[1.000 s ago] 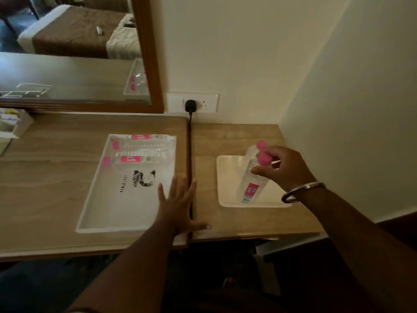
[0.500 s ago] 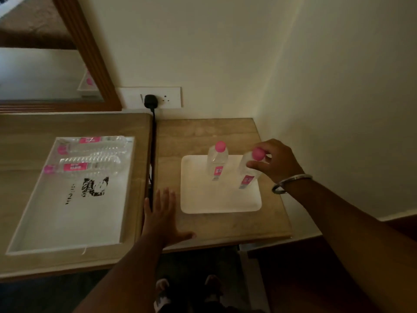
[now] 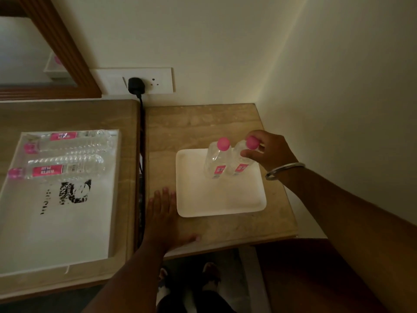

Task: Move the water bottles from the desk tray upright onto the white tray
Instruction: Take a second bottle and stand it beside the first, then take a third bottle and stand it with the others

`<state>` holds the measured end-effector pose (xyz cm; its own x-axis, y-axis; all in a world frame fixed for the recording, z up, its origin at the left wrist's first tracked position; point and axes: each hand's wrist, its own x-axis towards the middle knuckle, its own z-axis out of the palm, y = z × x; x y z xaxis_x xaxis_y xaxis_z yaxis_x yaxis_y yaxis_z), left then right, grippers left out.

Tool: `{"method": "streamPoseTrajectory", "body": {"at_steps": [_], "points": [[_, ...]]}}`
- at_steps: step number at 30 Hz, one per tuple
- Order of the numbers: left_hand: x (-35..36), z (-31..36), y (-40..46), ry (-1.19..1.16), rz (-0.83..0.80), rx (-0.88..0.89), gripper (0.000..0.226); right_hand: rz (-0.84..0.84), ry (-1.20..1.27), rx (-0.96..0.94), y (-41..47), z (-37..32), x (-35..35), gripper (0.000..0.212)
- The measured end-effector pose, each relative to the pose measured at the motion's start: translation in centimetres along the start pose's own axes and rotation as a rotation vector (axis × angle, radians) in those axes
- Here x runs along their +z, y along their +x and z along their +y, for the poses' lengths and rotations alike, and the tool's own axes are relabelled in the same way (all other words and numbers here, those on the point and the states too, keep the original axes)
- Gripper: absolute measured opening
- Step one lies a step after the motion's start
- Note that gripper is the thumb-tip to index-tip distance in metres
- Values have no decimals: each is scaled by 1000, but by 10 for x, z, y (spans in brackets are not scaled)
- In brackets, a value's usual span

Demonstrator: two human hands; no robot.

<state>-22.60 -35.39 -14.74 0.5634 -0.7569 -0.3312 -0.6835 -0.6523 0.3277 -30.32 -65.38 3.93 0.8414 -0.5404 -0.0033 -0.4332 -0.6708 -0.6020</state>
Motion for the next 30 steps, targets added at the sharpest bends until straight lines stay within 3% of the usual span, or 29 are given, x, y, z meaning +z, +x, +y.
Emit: {"method": "streamPoseTrajectory", "body": {"at_steps": [19, 26, 30], "points": [[-8, 8, -4, 76, -46, -51, 156, -76, -13, -57, -14, 5, -7, 41], [-18, 13, -20, 135, -37, -71, 152, -64, -98, 48, -32, 7, -13, 80], [-34, 2, -42, 94, 44, -120, 146, 44, -330, -154, -73, 13, -1, 84]]}}
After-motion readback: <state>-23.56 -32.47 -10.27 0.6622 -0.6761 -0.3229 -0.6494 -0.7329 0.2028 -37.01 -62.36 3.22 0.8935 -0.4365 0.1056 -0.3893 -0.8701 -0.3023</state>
